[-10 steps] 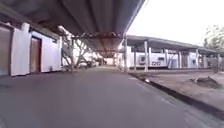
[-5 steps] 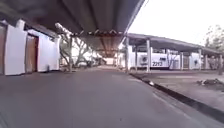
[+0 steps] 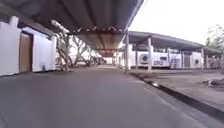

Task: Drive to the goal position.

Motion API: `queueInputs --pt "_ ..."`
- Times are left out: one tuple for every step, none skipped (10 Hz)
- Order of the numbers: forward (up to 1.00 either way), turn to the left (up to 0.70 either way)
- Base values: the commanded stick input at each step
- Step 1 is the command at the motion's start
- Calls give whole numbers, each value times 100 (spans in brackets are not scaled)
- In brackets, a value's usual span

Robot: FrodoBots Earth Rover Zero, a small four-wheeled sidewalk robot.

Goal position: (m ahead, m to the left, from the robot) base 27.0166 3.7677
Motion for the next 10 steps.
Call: queueInputs --pt "85 0" --pt "85 0" --pt "85 0" --pt "85 0" --pt "85 0" --pt "85 0" --pt "85 0" --pt "85 0" --pt "85 0" --pt "85 0"
